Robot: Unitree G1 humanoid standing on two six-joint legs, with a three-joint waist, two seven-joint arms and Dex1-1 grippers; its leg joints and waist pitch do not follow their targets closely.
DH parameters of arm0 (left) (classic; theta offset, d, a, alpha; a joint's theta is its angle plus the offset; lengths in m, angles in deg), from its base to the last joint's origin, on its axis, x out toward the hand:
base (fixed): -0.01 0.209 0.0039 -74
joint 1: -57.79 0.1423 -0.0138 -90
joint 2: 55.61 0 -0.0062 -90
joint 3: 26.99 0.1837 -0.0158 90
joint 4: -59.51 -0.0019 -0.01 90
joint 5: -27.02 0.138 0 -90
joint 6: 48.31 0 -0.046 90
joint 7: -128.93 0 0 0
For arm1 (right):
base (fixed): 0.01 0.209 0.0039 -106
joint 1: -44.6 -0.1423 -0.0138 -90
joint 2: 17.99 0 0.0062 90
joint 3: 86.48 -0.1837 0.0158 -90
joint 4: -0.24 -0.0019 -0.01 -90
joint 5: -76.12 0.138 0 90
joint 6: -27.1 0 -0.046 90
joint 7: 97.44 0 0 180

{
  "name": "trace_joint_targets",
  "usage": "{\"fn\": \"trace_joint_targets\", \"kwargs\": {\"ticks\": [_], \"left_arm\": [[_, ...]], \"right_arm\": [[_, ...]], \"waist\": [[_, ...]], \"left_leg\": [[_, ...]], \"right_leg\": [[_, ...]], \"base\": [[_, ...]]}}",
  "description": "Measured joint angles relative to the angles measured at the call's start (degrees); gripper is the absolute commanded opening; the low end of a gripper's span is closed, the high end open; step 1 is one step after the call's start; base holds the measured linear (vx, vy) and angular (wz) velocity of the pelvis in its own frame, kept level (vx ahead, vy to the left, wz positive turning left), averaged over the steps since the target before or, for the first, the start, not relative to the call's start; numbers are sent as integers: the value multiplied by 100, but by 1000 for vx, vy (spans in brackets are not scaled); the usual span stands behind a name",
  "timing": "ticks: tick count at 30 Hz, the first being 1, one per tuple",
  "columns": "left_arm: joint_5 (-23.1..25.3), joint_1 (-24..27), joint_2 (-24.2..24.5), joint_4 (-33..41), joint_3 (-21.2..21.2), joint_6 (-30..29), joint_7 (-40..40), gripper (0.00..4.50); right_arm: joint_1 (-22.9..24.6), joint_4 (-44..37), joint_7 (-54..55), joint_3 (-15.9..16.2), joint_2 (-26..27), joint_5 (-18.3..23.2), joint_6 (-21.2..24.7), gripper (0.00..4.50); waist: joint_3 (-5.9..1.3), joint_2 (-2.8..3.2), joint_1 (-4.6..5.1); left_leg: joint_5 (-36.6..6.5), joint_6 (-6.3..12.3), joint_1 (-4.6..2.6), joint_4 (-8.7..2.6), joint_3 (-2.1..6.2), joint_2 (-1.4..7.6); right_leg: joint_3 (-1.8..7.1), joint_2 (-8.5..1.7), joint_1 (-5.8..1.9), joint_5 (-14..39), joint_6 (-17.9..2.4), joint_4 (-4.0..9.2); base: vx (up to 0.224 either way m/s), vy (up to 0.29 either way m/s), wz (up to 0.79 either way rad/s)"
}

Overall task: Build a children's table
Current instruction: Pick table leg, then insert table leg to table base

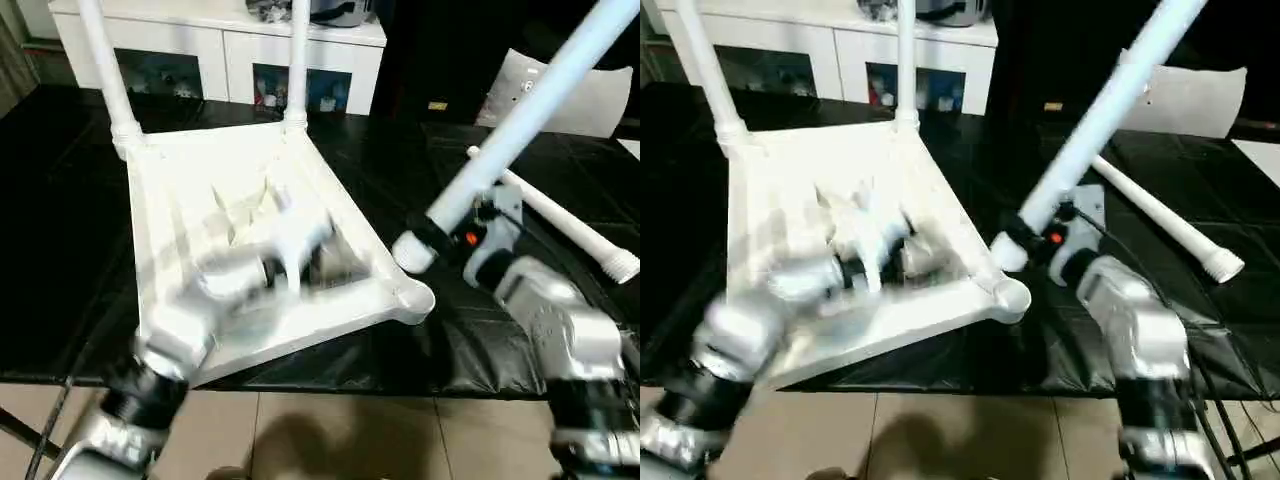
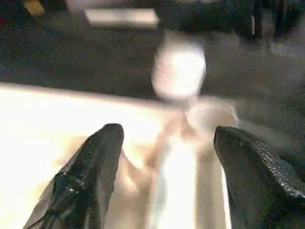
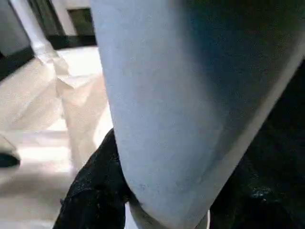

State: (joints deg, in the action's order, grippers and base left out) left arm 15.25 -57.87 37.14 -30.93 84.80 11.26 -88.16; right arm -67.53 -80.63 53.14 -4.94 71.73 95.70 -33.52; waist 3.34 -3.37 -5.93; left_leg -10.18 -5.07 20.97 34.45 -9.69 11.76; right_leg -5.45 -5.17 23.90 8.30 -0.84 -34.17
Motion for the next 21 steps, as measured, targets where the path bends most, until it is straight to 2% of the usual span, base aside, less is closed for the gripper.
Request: {"fn": "trace_joint_targets", "kwargs": {"ticks": [4, 8, 10, 13, 14, 21], "left_arm": [[210, 109, 56, -49, 340, 9, -115, 343], [254, 118, -33, -139, 366, -96, -120, 343], [280, 118, -17, -204, 367, -99, -125, 316], [301, 118, 10, -207, 403, -119, -171, 306], [320, 118, 16, -207, 430, -147, -211, 281], [477, 64, 37, -209, 620, -247, -378, 229]], "right_arm": [[100, -32, 151, -5, 111, -55, -199, 188], [158, -238, 362, 124, -46, -224, 197, 188], [191, -255, 254, 210, -93, -240, 140, 188], [266, -234, 75, 273, -192, -287, -103, 188], [289, -231, 29, 285, -212, -333, -178, 188], [340, -256, -125, 275, -267, -247, -186, 188]], "waist": [[-6, 38, 31], [-8, 43, 59], [-8, 44, 69], [-8, 45, 70], [-8, 45, 71], [-10, 49, 77]], "left_leg": [[0, 0, 0, 0, -1, 0], [0, 0, -2, 0, -1, 0], [0, 0, -1, 0, -1, 0], [0, 0, 1, 0, 0, -1], [0, 0, 2, 0, 0, -1], [0, 1, 0, 0, 0, -1]], "right_leg": [[0, 0, 1, 0, 0, -2], [0, 0, -3, 0, 0, -1], [0, 0, -3, 0, 0, -1], [-1, -1, -1, 1, 2, 2], [-1, -1, -1, 1, 2, 2], [-1, -1, -2, 1, 2, 2]], "base": [[0, 0, 0], [0, 0, 0], [0, 0, 0], [0, 0, 0], [0, 0, 0], [0, 0, 0]]}}
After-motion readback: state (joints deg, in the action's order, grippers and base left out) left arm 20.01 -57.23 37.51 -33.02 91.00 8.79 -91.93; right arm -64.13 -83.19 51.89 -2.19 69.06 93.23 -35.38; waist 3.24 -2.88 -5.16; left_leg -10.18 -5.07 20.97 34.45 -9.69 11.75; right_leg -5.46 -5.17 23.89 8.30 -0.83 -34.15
